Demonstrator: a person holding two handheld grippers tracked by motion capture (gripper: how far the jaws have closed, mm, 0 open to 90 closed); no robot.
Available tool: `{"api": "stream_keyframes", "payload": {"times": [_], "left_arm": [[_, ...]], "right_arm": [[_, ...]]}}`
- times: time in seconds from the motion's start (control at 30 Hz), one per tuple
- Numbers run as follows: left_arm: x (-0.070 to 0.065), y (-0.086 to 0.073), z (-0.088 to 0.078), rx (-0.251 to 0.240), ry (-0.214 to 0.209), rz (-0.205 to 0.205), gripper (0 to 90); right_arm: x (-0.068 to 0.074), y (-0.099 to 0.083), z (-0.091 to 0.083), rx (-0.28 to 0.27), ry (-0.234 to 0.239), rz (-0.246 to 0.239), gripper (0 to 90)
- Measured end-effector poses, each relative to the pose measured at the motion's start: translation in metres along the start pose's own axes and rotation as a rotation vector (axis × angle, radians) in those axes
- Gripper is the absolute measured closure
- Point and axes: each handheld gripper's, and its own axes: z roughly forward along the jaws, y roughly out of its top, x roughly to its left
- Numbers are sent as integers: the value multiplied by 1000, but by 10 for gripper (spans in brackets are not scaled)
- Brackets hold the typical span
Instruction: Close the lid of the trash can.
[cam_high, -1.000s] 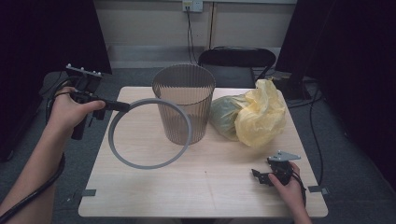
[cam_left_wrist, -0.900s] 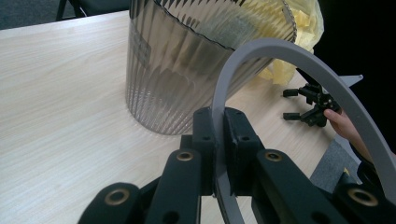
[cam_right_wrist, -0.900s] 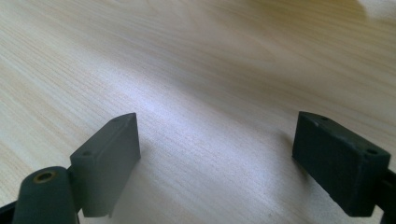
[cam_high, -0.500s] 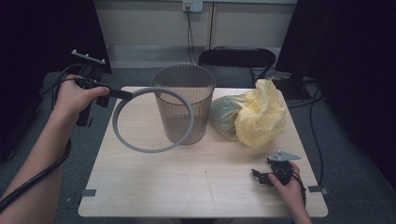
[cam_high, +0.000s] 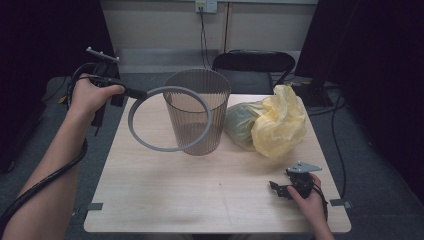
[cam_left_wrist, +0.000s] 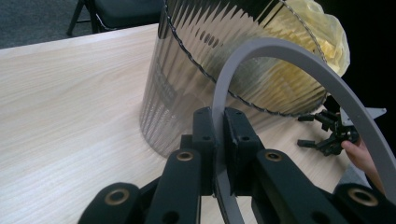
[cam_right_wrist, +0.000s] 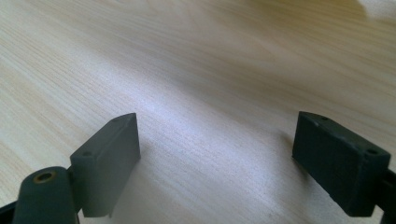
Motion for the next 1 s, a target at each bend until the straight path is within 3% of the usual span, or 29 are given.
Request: {"api": "stream_keyframes", "payload": {"times": [0.7,1.0], "left_arm": [[1,31,19,-28,69,-40,839],[3,44,32,-31,76,-63,839]], "right_arm": [[-2,0,-1,-2,17,-2,139],[-2,0,-1,2,15,-7,139]]}}
